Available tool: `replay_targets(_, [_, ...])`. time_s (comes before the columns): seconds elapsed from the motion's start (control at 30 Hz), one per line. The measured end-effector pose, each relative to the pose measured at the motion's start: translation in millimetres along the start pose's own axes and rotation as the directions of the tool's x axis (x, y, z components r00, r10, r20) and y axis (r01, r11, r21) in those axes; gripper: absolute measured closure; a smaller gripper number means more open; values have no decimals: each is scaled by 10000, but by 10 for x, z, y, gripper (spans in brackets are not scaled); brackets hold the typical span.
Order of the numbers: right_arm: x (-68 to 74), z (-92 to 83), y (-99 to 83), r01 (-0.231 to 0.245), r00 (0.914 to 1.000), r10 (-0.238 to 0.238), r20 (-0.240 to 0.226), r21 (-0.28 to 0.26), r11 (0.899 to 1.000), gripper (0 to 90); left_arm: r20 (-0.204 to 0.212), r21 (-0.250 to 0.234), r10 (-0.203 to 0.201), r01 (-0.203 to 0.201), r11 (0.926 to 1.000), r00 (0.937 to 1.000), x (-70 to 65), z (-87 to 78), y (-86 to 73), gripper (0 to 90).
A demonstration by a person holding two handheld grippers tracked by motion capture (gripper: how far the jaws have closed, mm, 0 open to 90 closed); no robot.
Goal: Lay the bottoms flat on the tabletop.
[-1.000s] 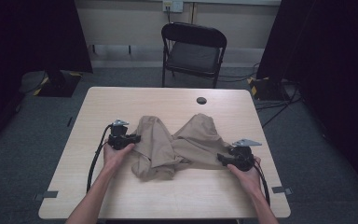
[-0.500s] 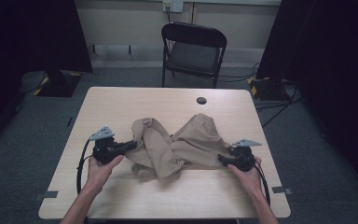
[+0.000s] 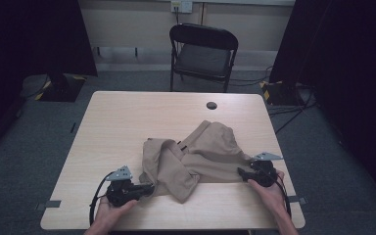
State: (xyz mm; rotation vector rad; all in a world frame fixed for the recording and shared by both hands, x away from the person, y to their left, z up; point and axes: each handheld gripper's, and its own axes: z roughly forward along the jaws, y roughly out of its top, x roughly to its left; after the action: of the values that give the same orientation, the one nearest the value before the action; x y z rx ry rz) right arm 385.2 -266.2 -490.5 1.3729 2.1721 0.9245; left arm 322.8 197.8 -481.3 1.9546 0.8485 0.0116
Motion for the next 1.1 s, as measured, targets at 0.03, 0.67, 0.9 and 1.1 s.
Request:
replay_targets(0.03, [-3,-17,-15,-75,10000,75,-38,-12,10000,406,48,-85,15,-15,10000,10000,-9,-9,24,802])
replay_targets(0.67, [326,3,456,28,9957,-129,-915,-1103,9939,369,-1454,-1967,-510,217,9802,9881,358,-414,730,415])
replay_targets(0.9, [615,206,753,112,9875,-338,-1538,-1457,9893,358,-1941,-1850,-1709,1351,9734,9660,824,-161,807,309])
replay_targets(1.1, [768,443,754,299,9821,-469,-1823,-946,9951,344,-2147,-1359,-2250,1991,9705,9504,1034,183,744,292])
